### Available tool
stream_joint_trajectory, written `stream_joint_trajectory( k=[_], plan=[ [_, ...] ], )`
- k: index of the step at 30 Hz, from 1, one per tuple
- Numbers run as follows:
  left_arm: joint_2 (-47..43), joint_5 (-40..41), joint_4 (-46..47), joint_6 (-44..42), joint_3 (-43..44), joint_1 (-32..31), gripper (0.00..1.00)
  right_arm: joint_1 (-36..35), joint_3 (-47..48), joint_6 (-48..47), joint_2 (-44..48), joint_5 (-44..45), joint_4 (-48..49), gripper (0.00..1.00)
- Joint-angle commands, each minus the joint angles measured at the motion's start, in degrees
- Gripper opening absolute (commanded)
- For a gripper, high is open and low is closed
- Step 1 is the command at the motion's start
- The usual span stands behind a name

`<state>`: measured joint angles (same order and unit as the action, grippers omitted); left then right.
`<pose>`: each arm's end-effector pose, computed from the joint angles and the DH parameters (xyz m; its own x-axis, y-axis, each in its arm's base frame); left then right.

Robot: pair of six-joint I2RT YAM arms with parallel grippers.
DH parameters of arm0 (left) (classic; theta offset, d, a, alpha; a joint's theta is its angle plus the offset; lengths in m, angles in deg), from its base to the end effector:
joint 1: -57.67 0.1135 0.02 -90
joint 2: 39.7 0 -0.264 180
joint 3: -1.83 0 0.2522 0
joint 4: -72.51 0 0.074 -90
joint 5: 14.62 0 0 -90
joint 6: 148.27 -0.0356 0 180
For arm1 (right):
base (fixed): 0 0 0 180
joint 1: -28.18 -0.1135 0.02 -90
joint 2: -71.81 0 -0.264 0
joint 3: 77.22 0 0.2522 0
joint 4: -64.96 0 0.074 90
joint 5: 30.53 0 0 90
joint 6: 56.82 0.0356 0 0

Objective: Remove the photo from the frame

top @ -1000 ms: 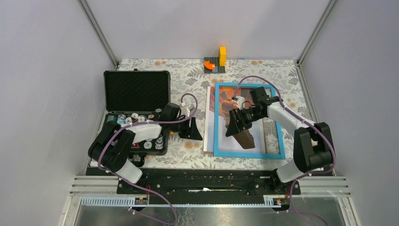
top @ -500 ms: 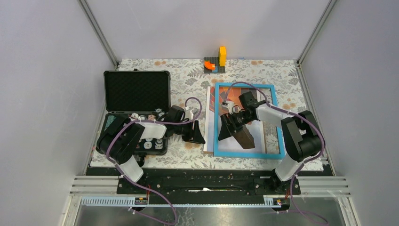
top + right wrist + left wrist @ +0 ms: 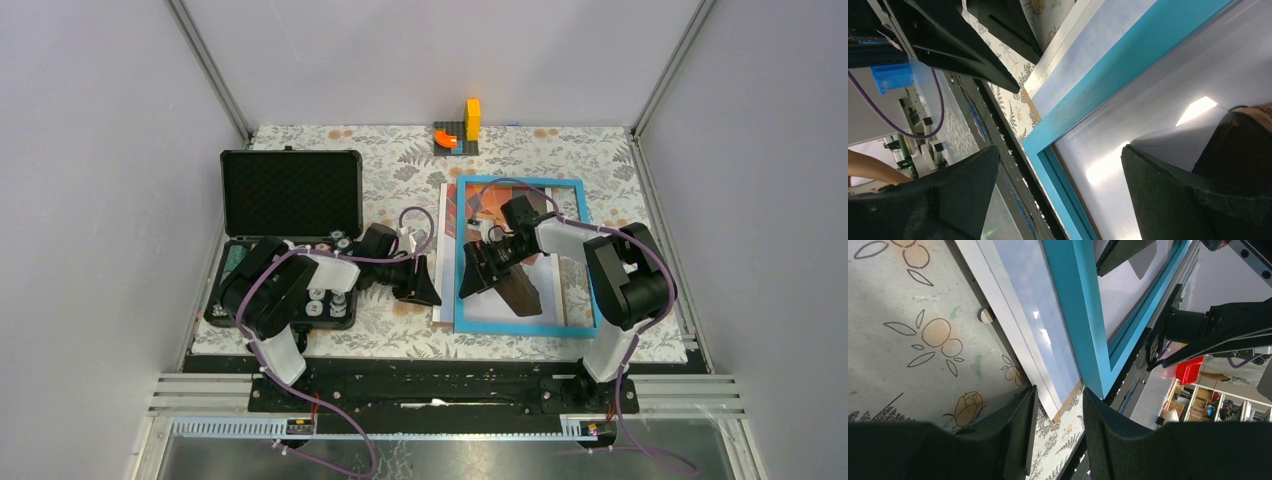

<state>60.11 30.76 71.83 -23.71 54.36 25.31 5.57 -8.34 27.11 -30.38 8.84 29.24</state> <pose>0.2422 -0.1831 0.1146 -0.9581 0.1291 -0.2556 0.2851 0.5133 -0.8095 0.2858 0.1488 0.1429 -0.8044 -0.4077 -0.4322 -0.5876 0.4386 0.6800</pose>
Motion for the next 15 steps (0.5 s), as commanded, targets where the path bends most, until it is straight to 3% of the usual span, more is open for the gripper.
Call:
stream_joint_trajectory(
  k=[1,15],
  plan=[
    [1.8,1.9,0.1,0.0,0.6,-0.4,0.43,-0.6,0.9,-0.5,-4.4,5.6,-1.4,1.0],
    [-3.4,-4.4,13.7,5.9,-3.5,-1.0,0.22,-0.6,1.6,-0.3,-5.4,6.4,-1.9,1.0]
  ],
)
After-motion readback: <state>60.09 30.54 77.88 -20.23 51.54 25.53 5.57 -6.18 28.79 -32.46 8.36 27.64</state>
